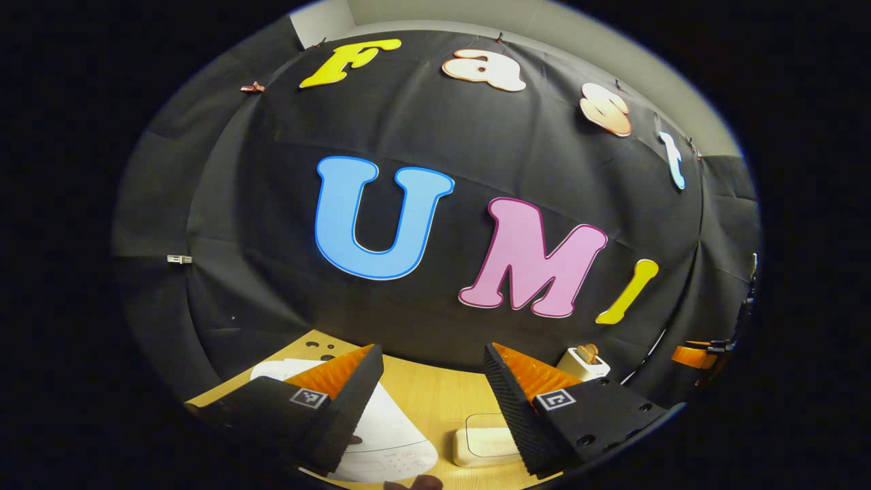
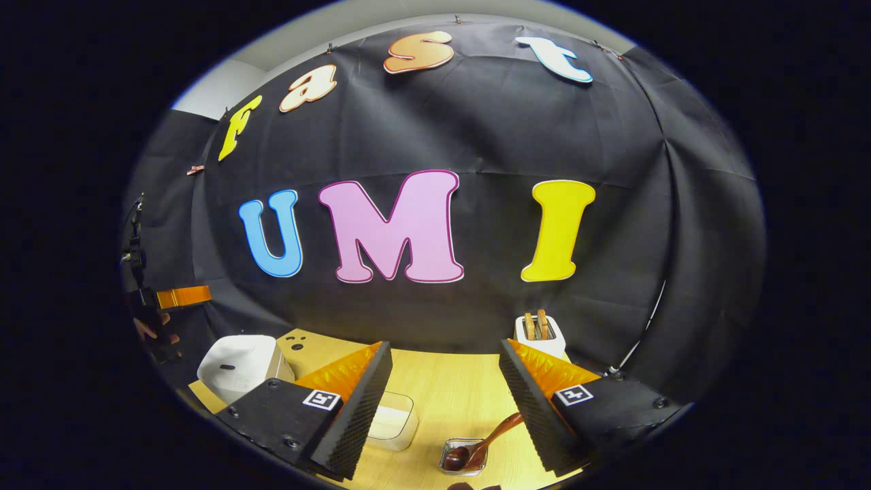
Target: Close the left gripper, press the button to open the rice cooker; take a wooden spoon from the chopstick holder with the right hand, scoop a spoonful of rice and pour it into the rice cooker, then put the wooden spoon back into the chopstick holder.
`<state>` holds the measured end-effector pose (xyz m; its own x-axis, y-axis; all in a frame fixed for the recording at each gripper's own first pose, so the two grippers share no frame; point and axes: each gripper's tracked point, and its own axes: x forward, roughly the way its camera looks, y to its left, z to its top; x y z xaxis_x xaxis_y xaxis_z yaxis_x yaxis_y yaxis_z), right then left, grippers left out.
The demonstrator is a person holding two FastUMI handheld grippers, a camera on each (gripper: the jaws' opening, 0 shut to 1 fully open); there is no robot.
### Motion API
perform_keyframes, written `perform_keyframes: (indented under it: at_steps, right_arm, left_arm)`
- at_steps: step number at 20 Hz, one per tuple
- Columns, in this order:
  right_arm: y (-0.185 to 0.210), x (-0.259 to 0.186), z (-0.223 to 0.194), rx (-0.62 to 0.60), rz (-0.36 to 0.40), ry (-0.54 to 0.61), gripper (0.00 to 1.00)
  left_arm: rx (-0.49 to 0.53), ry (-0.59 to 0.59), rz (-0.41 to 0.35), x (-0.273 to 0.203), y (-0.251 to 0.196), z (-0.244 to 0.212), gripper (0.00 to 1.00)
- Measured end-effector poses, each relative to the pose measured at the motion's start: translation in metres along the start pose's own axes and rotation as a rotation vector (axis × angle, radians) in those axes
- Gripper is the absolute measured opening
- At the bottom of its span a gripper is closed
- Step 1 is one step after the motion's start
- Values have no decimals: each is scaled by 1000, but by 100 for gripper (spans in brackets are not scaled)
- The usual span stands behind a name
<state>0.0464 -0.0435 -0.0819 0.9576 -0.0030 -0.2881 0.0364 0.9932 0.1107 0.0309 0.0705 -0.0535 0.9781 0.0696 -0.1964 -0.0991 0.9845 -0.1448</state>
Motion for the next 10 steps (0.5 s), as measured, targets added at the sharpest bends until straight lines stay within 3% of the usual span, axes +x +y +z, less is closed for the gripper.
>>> perform_keyframes:
  at_steps: [10]
  right_arm:
    - [5, 3, 1, 9, 2, -2, 98]
  left_arm:
    - [39, -8, -49, -5, -17, 3, 95]
